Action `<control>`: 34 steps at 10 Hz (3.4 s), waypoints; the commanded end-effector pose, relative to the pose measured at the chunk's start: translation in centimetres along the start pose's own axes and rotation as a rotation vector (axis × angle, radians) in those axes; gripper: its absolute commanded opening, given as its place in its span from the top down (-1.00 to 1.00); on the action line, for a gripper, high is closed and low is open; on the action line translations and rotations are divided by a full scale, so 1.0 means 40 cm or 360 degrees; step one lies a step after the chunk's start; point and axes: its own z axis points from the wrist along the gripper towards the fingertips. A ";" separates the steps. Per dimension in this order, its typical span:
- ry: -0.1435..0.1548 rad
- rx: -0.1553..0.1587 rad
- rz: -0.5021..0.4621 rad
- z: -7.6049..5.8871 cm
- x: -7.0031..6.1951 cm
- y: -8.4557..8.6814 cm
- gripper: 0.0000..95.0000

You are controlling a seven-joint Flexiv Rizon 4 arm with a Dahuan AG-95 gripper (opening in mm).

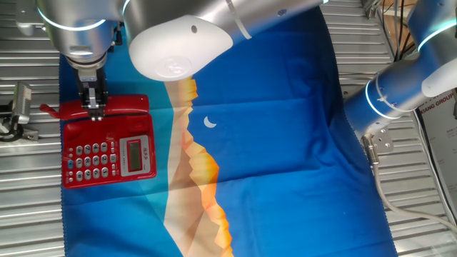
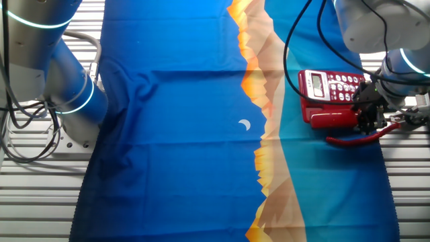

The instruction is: Place the handset of the telephone on the corresponding phone cradle

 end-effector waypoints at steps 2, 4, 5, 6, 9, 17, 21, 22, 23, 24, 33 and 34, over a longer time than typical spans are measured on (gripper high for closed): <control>-0.0003 0.0001 0.0030 0.002 -0.002 0.000 1.00; -0.0003 0.0003 0.0038 0.000 -0.001 0.003 1.00; -0.0004 0.0007 0.0043 -0.001 -0.001 0.007 1.00; -0.0006 0.0009 0.0052 -0.002 -0.001 0.012 1.00; -0.0006 0.0007 0.0067 -0.002 -0.001 0.027 1.00; -0.0006 -0.0004 0.0093 -0.006 0.005 0.065 1.00; 0.0002 -0.0005 0.0030 -0.003 0.009 0.077 1.00; 0.0003 -0.0006 0.0020 0.000 0.012 0.078 1.00; 0.0001 -0.0005 -0.0002 0.005 0.017 0.077 1.00; 0.0000 -0.0003 -0.0005 0.007 0.020 0.075 1.00; -0.0005 -0.0002 0.0022 0.012 0.020 0.083 1.00; -0.0007 -0.0005 0.0039 0.015 0.019 0.087 1.00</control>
